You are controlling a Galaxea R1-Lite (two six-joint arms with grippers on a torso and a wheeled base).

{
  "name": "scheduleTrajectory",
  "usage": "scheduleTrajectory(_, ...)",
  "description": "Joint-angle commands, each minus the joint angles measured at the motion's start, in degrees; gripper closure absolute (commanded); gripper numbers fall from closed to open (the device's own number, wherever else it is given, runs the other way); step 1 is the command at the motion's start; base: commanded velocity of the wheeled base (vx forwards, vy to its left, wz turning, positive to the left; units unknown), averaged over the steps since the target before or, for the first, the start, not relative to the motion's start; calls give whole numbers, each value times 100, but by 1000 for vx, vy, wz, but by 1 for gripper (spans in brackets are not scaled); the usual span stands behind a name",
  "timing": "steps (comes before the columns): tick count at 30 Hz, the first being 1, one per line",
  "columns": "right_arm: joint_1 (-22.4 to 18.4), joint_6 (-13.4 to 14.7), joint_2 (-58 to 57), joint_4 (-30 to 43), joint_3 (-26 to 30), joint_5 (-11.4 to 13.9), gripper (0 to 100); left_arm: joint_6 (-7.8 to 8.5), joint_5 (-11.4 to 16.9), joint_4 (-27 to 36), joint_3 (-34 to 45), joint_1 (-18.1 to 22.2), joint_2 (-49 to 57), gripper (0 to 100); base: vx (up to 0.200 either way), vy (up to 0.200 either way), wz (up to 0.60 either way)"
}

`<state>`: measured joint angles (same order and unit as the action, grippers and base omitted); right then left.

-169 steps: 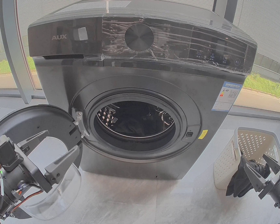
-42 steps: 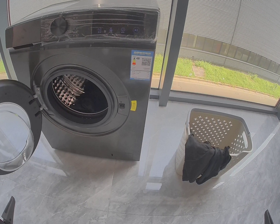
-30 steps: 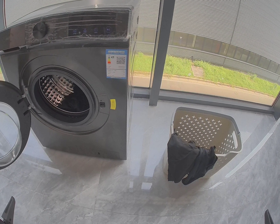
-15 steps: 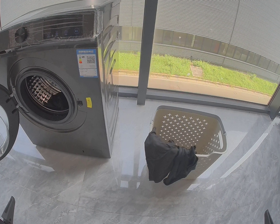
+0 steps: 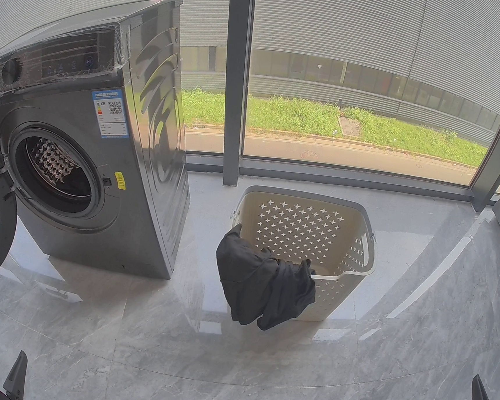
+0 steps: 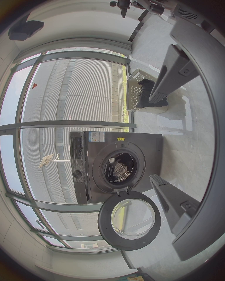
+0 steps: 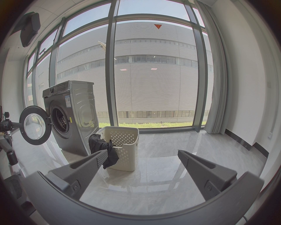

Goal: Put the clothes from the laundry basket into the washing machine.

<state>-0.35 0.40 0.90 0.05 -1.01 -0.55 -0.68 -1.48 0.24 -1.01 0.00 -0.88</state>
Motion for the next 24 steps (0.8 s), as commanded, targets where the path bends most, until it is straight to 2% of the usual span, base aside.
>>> scheduleTrajectory(1, 0, -5, -20, -5, 101, 11, 0, 7, -2, 2, 101, 0, 88, 0, 0, 0, 0)
scheduleTrajectory(5, -17, 39, -29, -102, 31, 64, 0, 24, 7, 11, 101, 0, 88, 0, 0, 0, 0)
scheduleTrajectory(7, 18, 56, -2, -348, -655, 239, 0, 24, 7, 11, 101, 0, 88, 0, 0, 0, 0)
scheduleTrajectory(9, 123, 83, 305, -330, -1463, 556, 0, 16, 7, 11, 101, 0, 88, 0, 0, 0, 0)
scheduleTrajectory(10, 150, 92, 393, -312, -1569, 609, 0, 24, 7, 2, 101, 0, 88, 0, 0, 0, 0)
scheduleTrajectory(11, 290, 109, 868, -163, -1929, 916, 0, 7, 7, 2, 101, 0, 88, 0, 0, 0, 0)
scheduleTrajectory(12, 361, 100, 1131, -22, -2043, 1127, 0, 7, 7, 2, 101, 0, 88, 0, 0, 0, 0)
scheduleTrajectory(14, 448, 92, 1729, 162, -2087, 1628, 0, 7, 7, 11, 101, 0, 88, 0, 0, 0, 0)
scheduleTrajectory(16, 501, 100, 2617, 101, -2043, 2252, 0, 7, 7, 11, 101, 0, 88, 0, 200, 0, 0)
scheduleTrajectory(17, 519, 109, 3065, 57, -2052, 2498, 0, 7, 7, 11, 101, 0, 88, 0, 200, 0, 0)
scheduleTrajectory(18, 519, 118, 3188, 39, -2061, 2560, 0, 7, 7, 11, 101, 0, 88, 0, 200, 0, 0)
scheduleTrajectory(19, 536, 144, 3918, -128, -2114, 2859, 0, 7, 7, 2, 101, 0, 88, 0, 200, 0, 0)
scheduleTrajectory(20, 545, 144, 4058, -172, -2122, 2903, 0, 7, 7, 2, 101, 0, 88, 0, 200, 0, 0)
scheduleTrajectory(21, 598, 276, 4849, -488, -2166, 3061, 0, 7, 7, 2, 101, 0, 88, 0, 200, 0, 0)
scheduleTrajectory(23, 765, 408, 5790, -1121, -2166, 3078, 0, -2, 16, 2, 101, 0, 88, 0, 200, 0, 0)
scheduleTrajectory(24, 765, 408, 5790, -1121, -2166, 3078, 0, -2, 16, 2, 101, 0, 88, 0, 0, 0, 0)
